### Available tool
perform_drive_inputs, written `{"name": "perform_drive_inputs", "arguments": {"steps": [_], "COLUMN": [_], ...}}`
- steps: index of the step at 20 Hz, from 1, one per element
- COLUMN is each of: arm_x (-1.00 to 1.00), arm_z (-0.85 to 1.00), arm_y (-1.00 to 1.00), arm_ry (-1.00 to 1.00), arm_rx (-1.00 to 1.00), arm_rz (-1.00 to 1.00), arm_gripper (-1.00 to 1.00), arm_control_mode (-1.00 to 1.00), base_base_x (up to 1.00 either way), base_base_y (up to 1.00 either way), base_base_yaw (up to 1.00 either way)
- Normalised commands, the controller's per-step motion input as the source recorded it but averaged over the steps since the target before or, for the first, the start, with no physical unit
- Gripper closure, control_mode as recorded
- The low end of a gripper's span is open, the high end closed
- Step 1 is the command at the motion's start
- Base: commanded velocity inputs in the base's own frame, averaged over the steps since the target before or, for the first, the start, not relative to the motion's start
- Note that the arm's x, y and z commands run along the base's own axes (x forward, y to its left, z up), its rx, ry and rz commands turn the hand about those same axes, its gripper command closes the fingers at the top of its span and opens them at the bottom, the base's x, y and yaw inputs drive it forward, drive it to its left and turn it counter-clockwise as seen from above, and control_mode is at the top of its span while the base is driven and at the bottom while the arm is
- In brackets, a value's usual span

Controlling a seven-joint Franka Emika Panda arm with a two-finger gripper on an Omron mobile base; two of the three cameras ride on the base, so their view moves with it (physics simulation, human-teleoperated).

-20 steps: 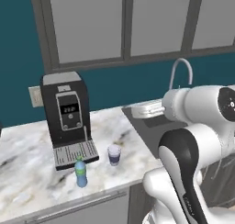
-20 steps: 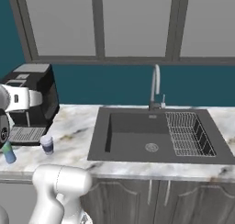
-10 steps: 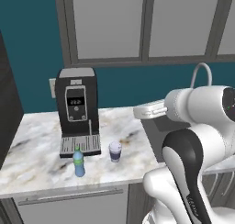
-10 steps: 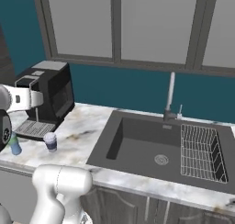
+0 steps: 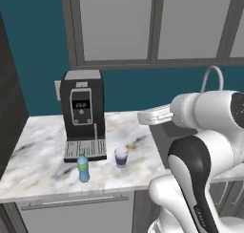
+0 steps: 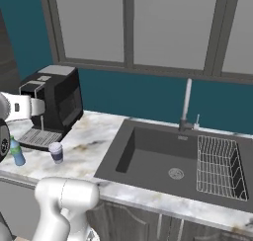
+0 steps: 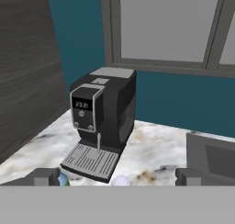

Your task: Move the drinks to the dining counter.

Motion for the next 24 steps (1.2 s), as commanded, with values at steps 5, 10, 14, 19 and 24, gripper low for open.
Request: {"name": "perform_drive_inputs", "arguments": {"steps": [5, 10, 14, 19, 24], "arm_x": [0.00, 0.00, 0.09, 0.08, 0.07], "arm_z": [0.00, 0.00, 0.04, 0.22, 0.01], "arm_y": [0.00, 0.00, 0.04, 0.00, 0.00], "arm_ry": [0.00, 0.00, 0.14, 0.25, 0.47], "arm_rx": [0.00, 0.00, -0.05, -0.04, -0.10], "arm_rz": [0.00, 0.00, 0.02, 0.00, 0.00], "arm_gripper": [-1.00, -1.00, -1.00, -1.00, -1.00], "arm_control_mode": [1.00, 1.00, -1.00, -1.00, -1.00], "base_base_x": [0.47, 0.36, 0.15, 0.00, 0.00], "base_base_y": [0.24, 0.06, 0.04, 0.00, 0.00], "base_base_yaw": [0.13, 0.07, 0.03, 0.00, 0.00]}}
